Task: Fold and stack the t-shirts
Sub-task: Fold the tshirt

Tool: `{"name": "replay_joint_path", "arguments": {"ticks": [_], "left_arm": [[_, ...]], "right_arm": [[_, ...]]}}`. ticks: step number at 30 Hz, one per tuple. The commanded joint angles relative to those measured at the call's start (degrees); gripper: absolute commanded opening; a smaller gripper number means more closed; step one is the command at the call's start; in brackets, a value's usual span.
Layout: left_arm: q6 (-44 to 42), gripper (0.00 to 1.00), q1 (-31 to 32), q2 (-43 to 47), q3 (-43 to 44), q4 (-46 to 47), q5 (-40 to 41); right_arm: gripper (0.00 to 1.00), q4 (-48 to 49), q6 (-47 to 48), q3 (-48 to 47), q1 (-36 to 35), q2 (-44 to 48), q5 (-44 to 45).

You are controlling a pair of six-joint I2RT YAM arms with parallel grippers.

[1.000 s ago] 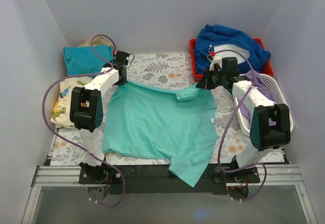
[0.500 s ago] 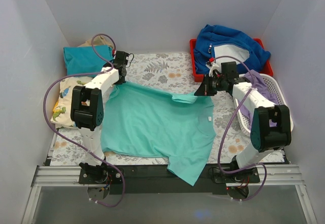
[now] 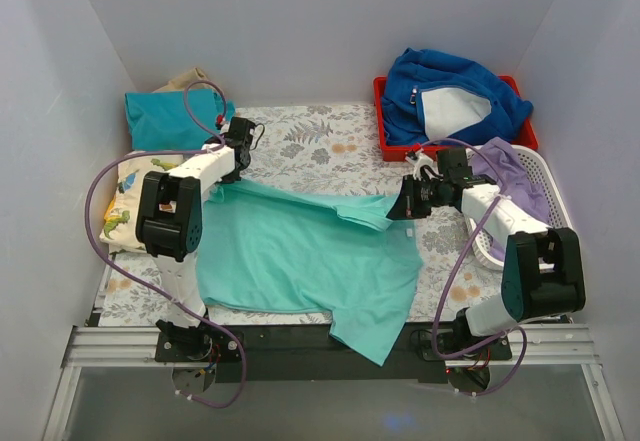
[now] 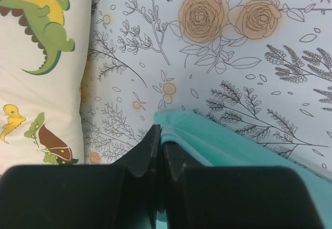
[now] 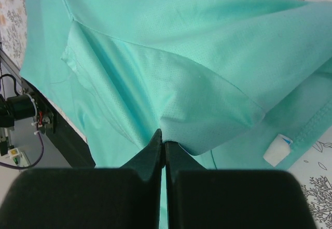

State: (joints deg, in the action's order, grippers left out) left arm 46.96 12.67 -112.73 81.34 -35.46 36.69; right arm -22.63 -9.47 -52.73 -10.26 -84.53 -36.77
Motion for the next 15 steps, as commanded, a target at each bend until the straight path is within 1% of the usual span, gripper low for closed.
{"name": "replay_joint_path", "arguments": {"ticks": [1,4,5,6,7,8,9,10,13,14,15], "left_arm": [[-0.3,0.00,-0.7,4.4,0.0,1.8,8.6],[0.2,0.00,0.6,5.4,0.0,1.3,7.4],[-0.3,0.00,1.6,6.0,-1.1,1.4,5.7],[-1.1,0.00,1.8,7.0,-1.4,1.5,1.1],[-1.5,0.09,2.0,7.2,-1.7,0.9,-0.7],[-0.6,0.13,2.3,7.2,-1.9,-0.1,-1.8],[0.8,0.13,2.4,7.4,-2.1,-1.8,-2.9],[2.1,0.10,2.4,7.6,-2.8,-3.3,-4.2],[5.2,0.11,2.4,7.5,-4.9,-6.2,-3.2],[5.6,0.26,2.5,7.5,-5.6,-6.4,-2.5],[6.2,0.29,2.5,7.3,-6.6,-6.9,-1.6]], "right_arm": [[0.01,-3.3,2.4,0.8,0.1,1.4,1.5],[0.01,-3.6,2.5,2.3,0.1,2.4,2.1],[0.01,-3.7,2.5,2.6,0.1,2.8,2.0],[0.01,-3.9,2.5,3.1,0.2,2.9,1.8],[0.01,-4.3,3.1,4.0,0.2,3.0,1.4],[0.01,-4.3,3.1,4.5,0.1,3.0,1.4],[0.01,-4.3,3.1,4.9,0.0,3.0,1.7],[0.01,-4.3,3.2,5.9,0.0,3.0,1.7],[0.01,-4.2,3.1,6.6,-0.2,3.0,3.0],[0.07,-4.2,3.1,6.6,-0.4,2.7,3.6],[0.10,-4.2,3.1,6.5,-0.5,2.7,4.2]]}}
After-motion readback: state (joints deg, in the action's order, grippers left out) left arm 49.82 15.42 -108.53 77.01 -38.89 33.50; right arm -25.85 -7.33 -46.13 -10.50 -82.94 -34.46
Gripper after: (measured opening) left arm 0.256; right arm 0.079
